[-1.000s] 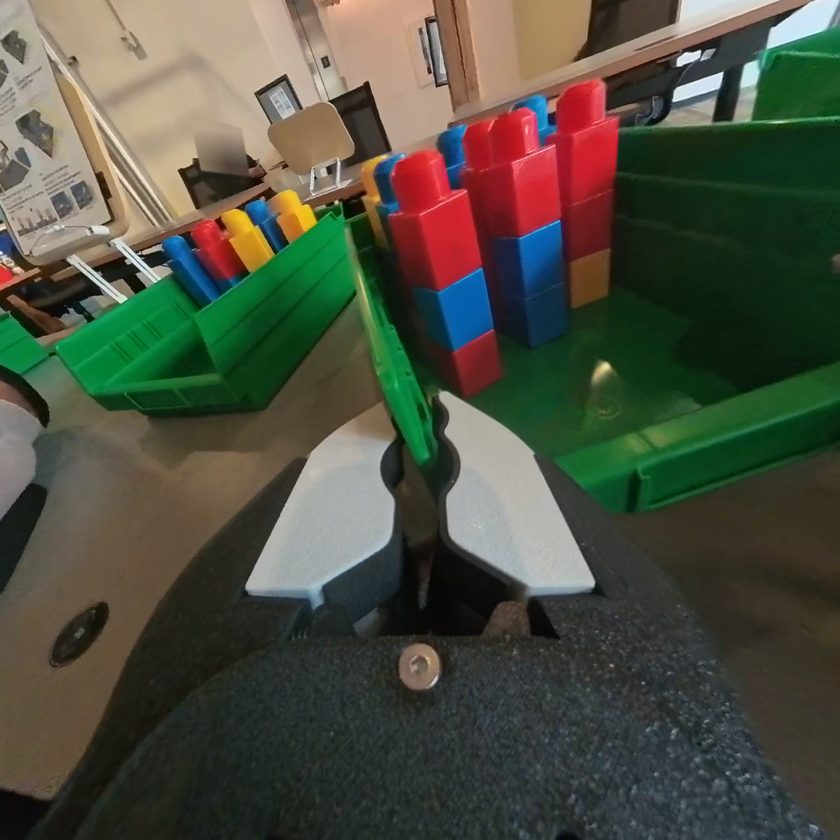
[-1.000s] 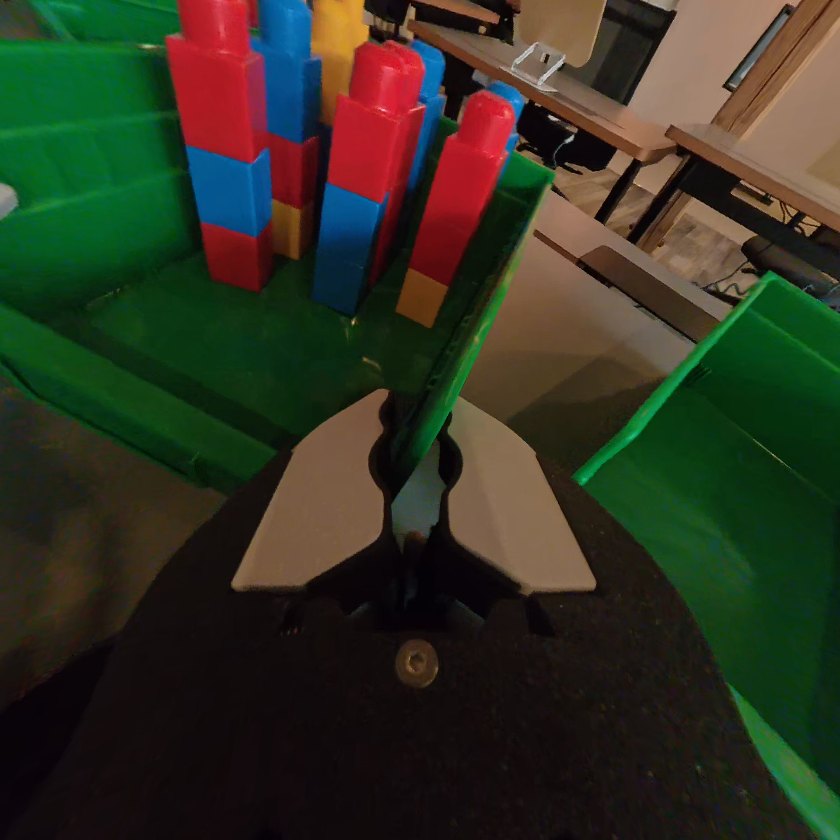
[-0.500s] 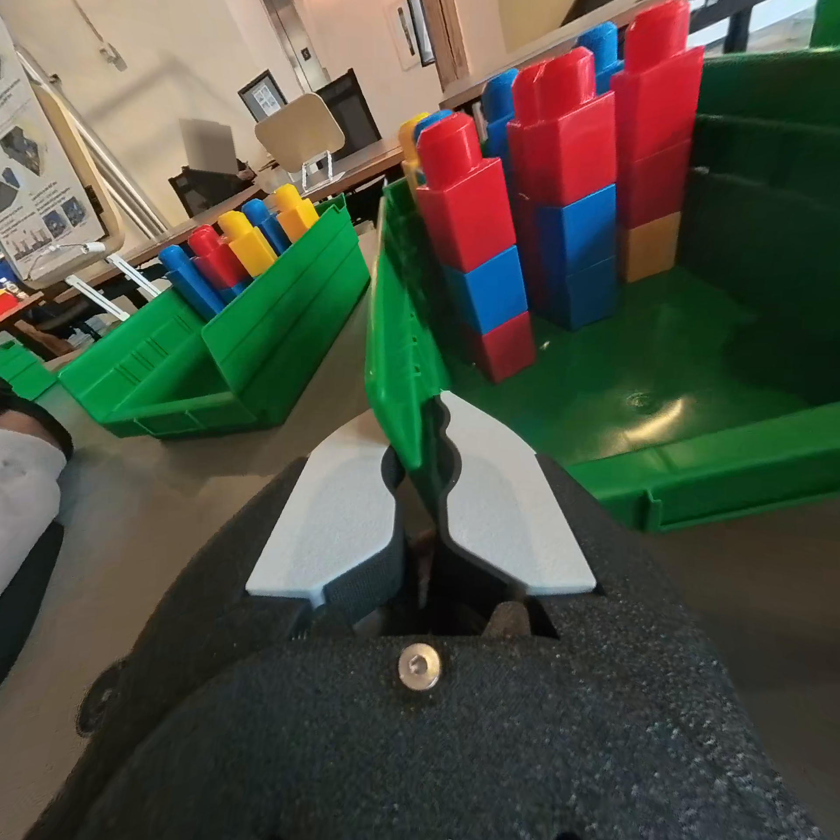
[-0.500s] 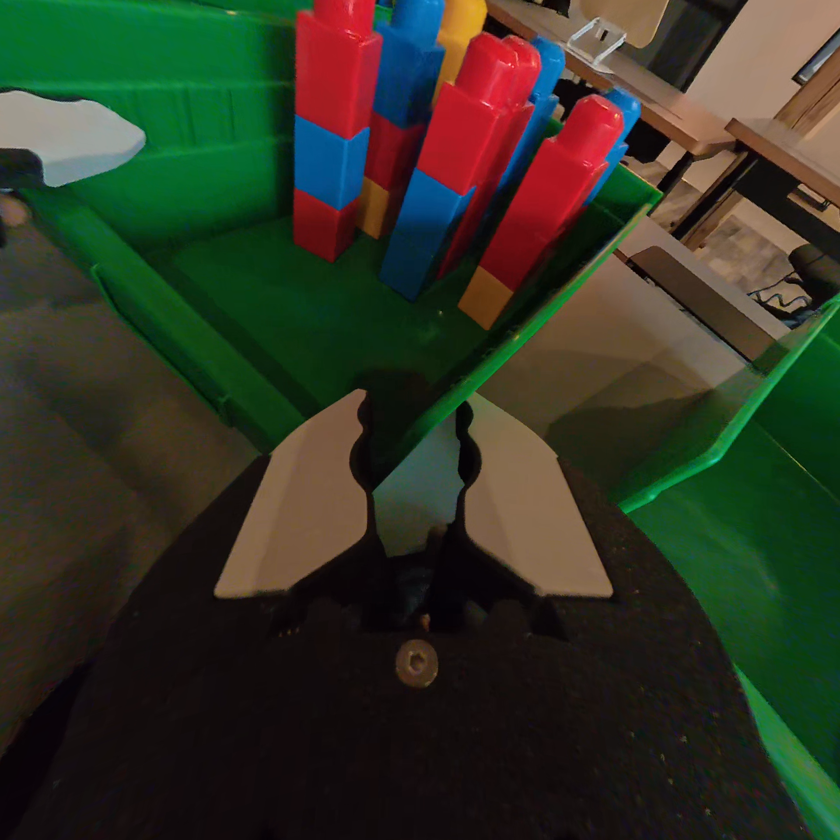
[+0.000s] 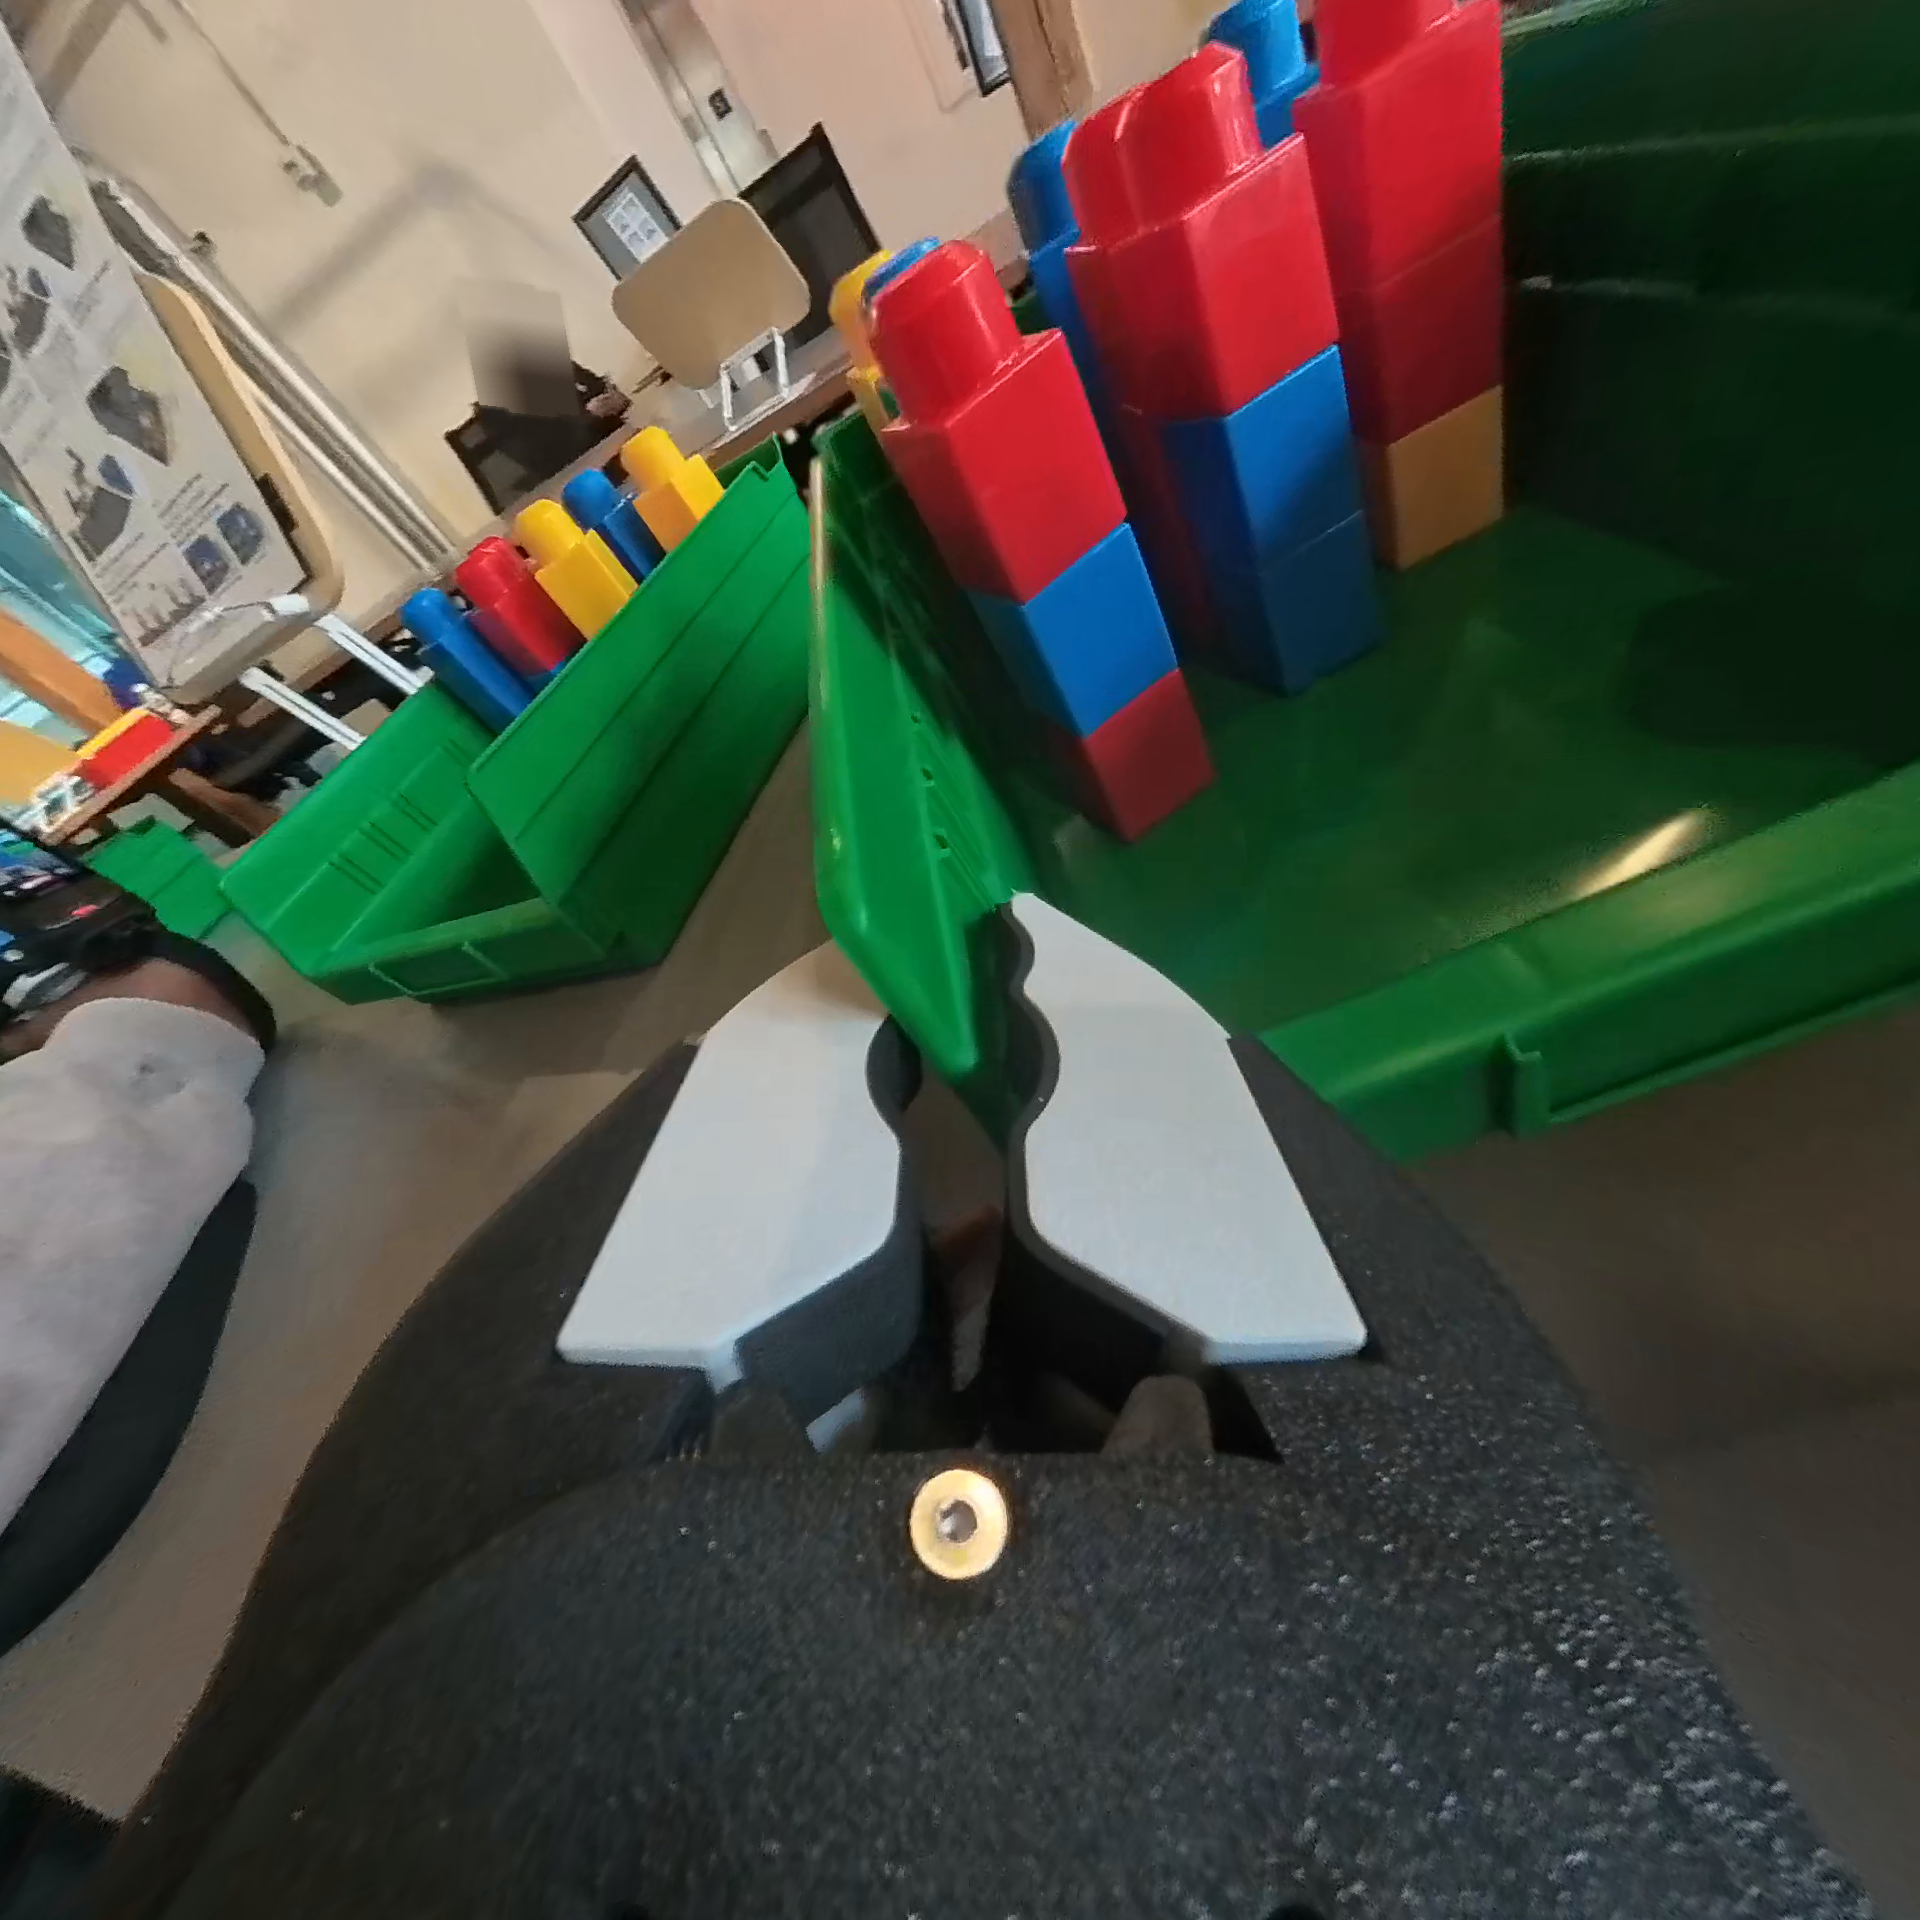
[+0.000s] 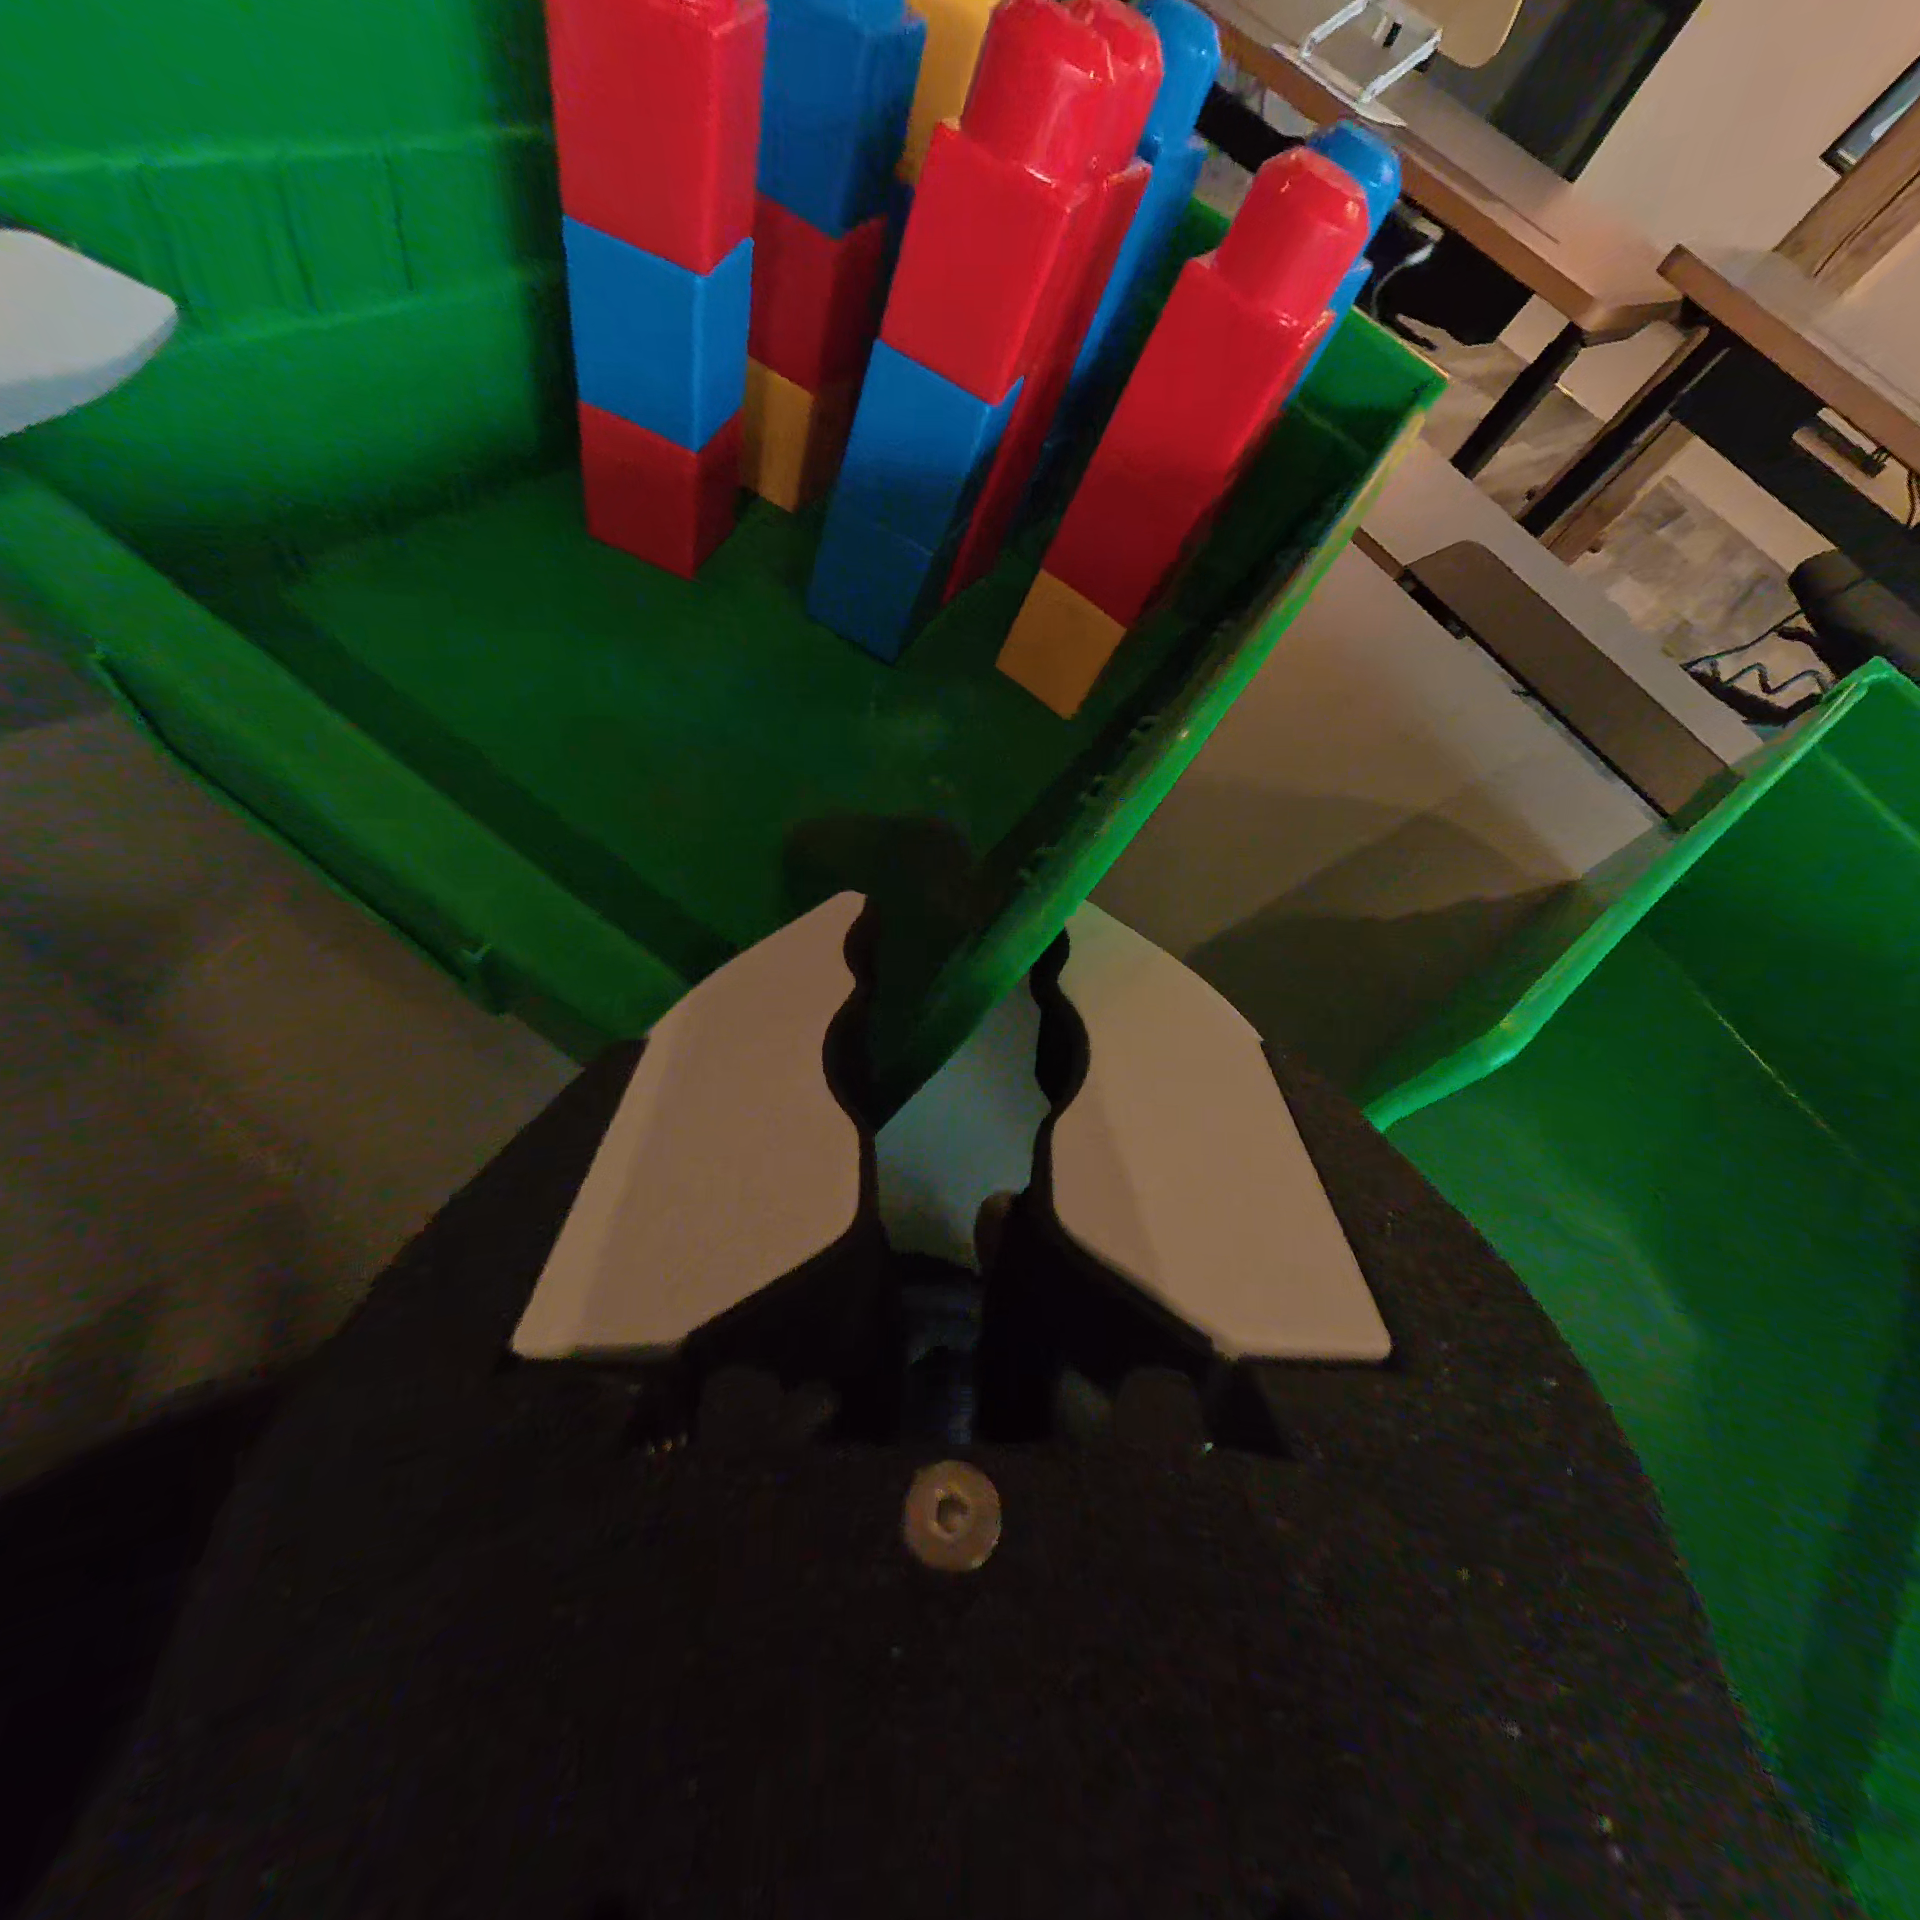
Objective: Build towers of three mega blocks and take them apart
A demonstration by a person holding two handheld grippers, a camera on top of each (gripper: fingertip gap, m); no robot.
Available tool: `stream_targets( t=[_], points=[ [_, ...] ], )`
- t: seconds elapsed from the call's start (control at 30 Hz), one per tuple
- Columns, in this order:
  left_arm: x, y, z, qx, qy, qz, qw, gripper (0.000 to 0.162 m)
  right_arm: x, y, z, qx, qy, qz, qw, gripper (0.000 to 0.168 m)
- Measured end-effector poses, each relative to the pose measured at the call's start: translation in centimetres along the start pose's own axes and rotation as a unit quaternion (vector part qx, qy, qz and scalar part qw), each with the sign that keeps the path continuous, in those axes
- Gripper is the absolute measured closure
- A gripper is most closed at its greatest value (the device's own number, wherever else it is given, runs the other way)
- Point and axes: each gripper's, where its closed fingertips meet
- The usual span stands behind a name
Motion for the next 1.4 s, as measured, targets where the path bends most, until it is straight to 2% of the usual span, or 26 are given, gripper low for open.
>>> stream_targets(
  t=[0.23, 0.33, 0.4, 0.5, 0.6, 0.7, 0.8, 0.9, 1.0, 1.13, 1.4],
  points=[
    [1.0, -0.2, -0.4, -0.008, 0.005, 0.007, 1.000, 0.141, 1.2, 0.0, 0.4, -0.004, -0.005, 0.005, 1.000, 0.142],
    [0.6, -0.7, -0.8, 0.002, 0.001, 0.003, 1.000, 0.113, 1.0, -0.8, -0.3, 0.031, -0.020, 0.018, 0.999, 0.124],
    [0.0, -1.0, -1.4, 0.002, -0.002, -0.001, 1.000, 0.101, 1.0, -1.6, -1.2, 0.058, -0.020, 0.021, 0.998, 0.116],
    [-1.2, -1.7, -2.7, 0.004, -0.007, -0.014, 1.000, 0.094, 0.9, -2.5, -3.3, 0.095, -0.031, 0.032, 0.994, 0.108],
    [-1.5, -4.0, -4.9, 0.025, 0.001, -0.033, 0.999, 0.089, 1.0, -3.1, -6.7, 0.144, -0.048, 0.038, 0.988, 0.106],
    [0.7, -8.1, -7.7, 0.078, 0.050, -0.078, 0.993, 0.087, 2.7, -2.7, -10.9, 0.190, -0.029, 0.049, 0.980, 0.105],
    [4.5, -12.7, -10.4, 0.140, 0.101, -0.109, 0.979, 0.092, 5.7, -1.0, -15.2, 0.222, 0.029, 0.049, 0.973, 0.105],
    [9.2, -15.6, -11.5, 0.160, 0.140, -0.090, 0.973, 0.087, 9.1, 1.4, -18.9, 0.231, 0.105, 0.047, 0.966, 0.096],
    [13.6, -16.8, -10.1, 0.147, 0.150, -0.043, 0.977, 0.083, 12.0, 4.3, -20.9, 0.212, 0.153, 0.067, 0.963, 0.085],
    [17.9, -16.8, -7.0, 0.109, 0.159, 0.011, 0.981, 0.083, 14.3, 7.5, -21.0, 0.185, 0.158, 0.106, 0.964, 0.083],
    [20.9, -17.0, -2.3, 0.052, 0.162, 0.076, 0.983, 0.103, 16.0, 10.5, -18.0, 0.108, 0.129, 0.137, 0.976, 0.088]
  ],
)
Point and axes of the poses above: each gripper's, where its closed fingertips meet, z out along the fingers, y out of its underside, x = y × z across the jaws, and after that the axes turned 10 degrees about -y, right-handed
